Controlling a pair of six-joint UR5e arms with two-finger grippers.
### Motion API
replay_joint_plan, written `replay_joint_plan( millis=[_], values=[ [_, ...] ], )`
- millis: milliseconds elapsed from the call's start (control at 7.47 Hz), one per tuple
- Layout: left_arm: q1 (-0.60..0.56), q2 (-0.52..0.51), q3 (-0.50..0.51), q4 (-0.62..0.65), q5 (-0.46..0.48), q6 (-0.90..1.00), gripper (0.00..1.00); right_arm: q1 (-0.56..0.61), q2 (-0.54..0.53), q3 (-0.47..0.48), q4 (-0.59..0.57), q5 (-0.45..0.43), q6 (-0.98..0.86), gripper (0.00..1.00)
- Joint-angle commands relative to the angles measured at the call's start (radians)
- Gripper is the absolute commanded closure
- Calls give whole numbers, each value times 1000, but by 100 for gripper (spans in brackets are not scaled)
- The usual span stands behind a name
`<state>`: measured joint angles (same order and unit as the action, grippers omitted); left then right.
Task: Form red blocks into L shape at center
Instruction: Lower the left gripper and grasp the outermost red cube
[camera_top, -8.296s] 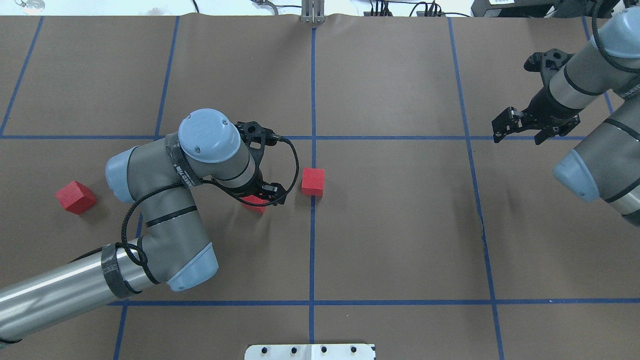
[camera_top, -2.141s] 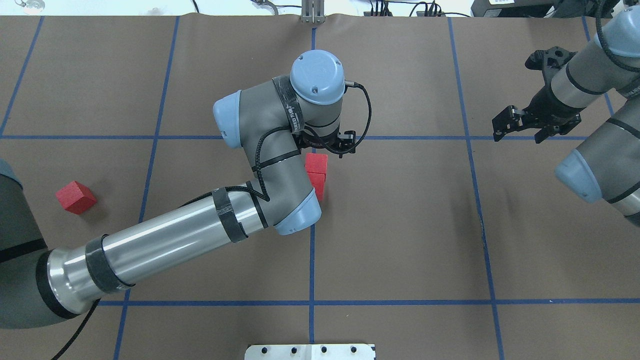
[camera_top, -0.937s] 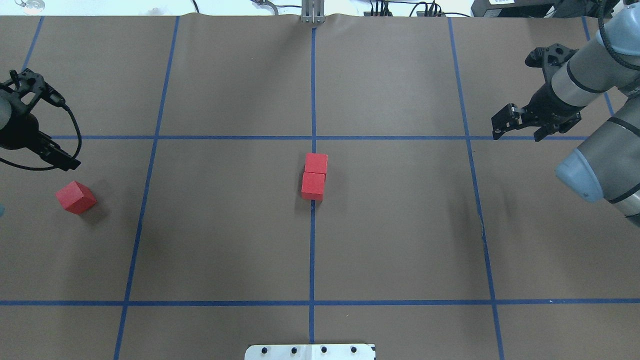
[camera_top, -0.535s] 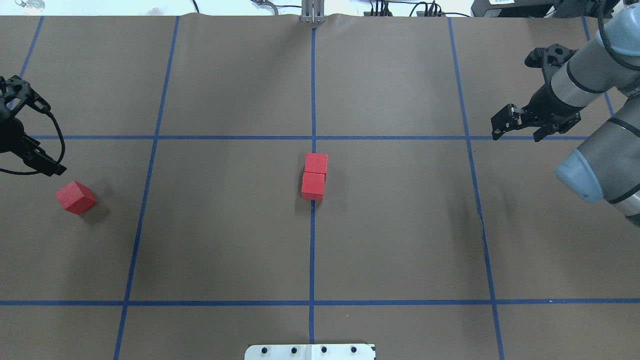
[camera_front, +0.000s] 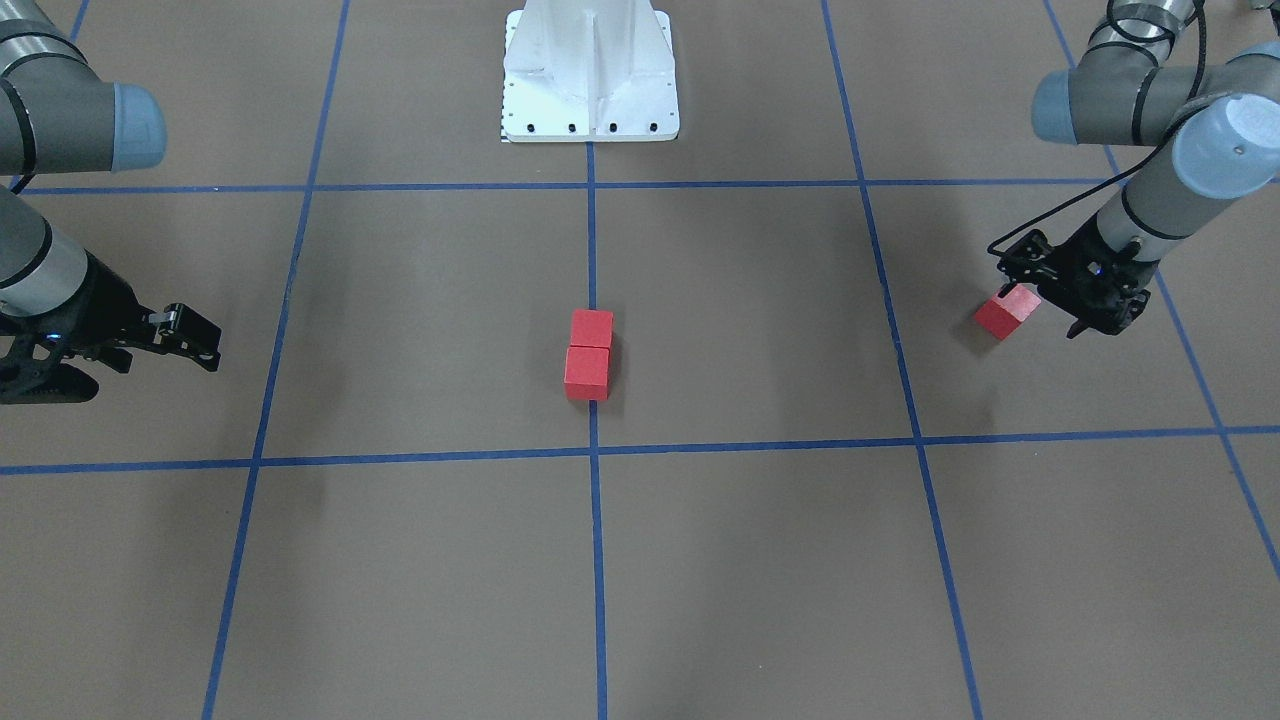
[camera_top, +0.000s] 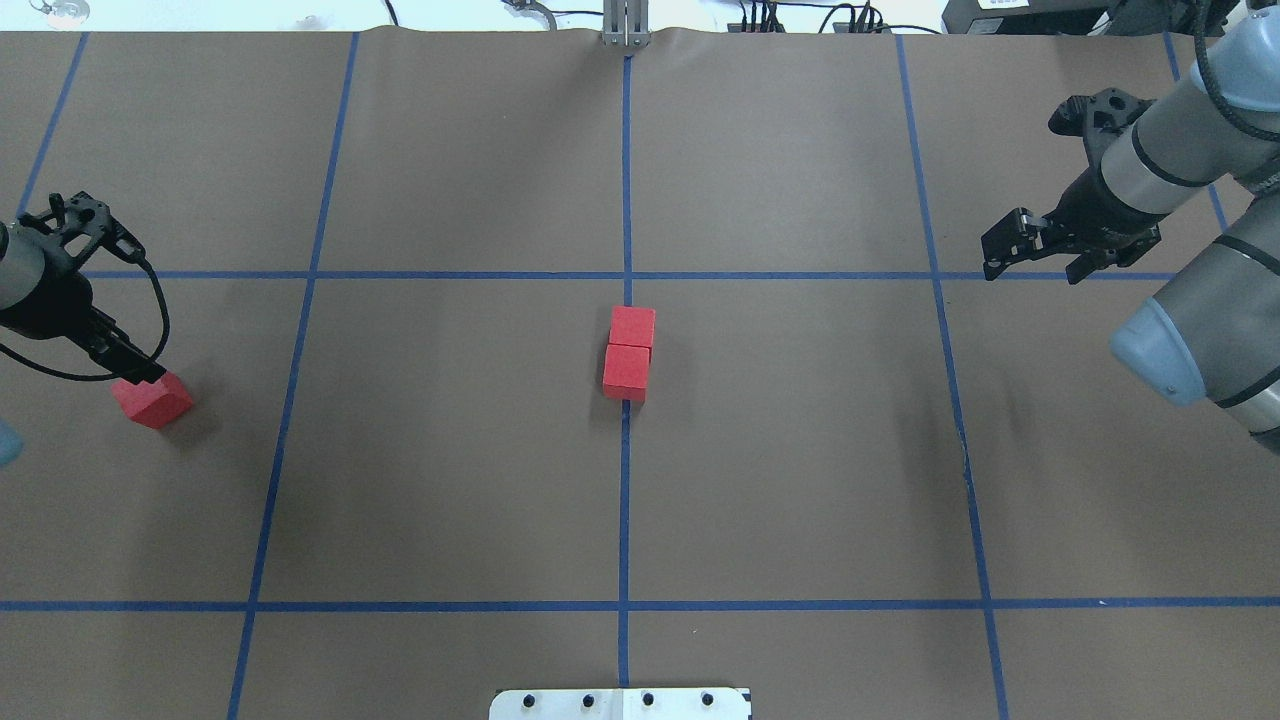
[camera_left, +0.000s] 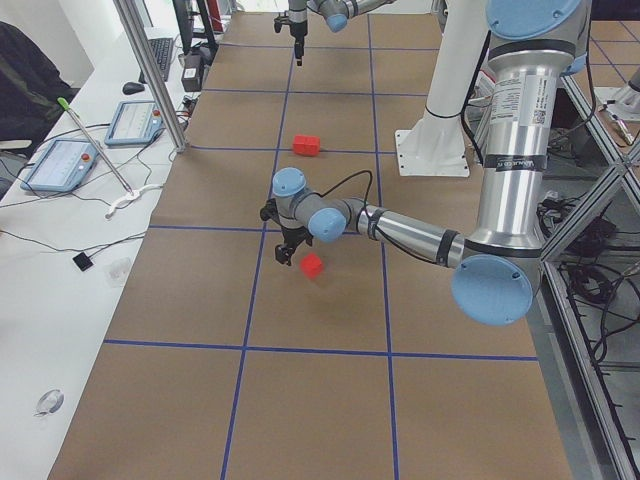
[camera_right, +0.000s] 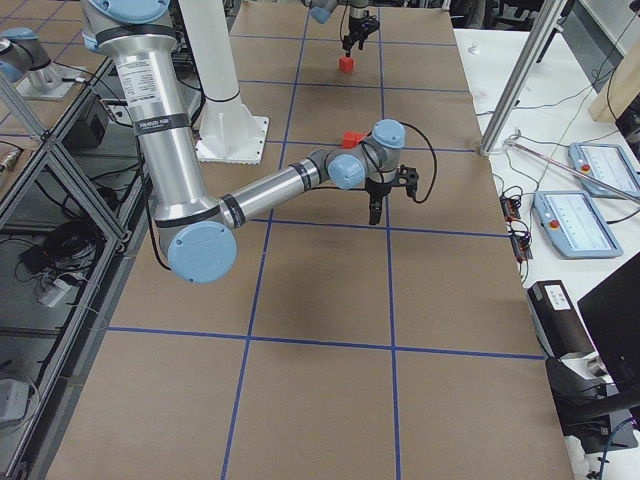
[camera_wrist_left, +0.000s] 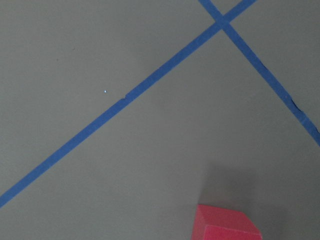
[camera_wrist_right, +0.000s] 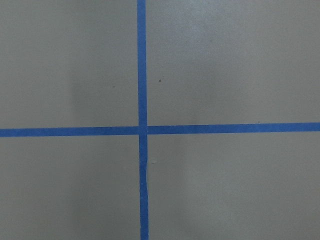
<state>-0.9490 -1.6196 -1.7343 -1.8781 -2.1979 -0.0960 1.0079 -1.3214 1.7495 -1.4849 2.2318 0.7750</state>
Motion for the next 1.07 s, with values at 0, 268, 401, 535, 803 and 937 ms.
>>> replay_joint_plan(
  millis=[0, 268, 401, 535, 803, 937],
  values=[
    [27, 1, 15, -1, 6, -5, 0, -2, -1, -7, 0, -1, -2, 0],
    [42, 0, 22, -12, 6, -4, 0, -2, 1, -2, 0, 0, 1, 0],
    [52, 0, 39, -45, 6, -7, 0, -2, 1, -5, 0, 0, 1, 0],
    [56, 0, 74, -84, 6, -7, 0, -2, 2, -7, 0, 0, 0, 0],
    [56, -2, 104, -128, 7, -10, 12, -2, 2, -2, 0, 0, 1, 0],
    [55, -2, 101, -130, 7, -8, 71, -2, 2, -1, 0, 0, 1, 0]
  ],
)
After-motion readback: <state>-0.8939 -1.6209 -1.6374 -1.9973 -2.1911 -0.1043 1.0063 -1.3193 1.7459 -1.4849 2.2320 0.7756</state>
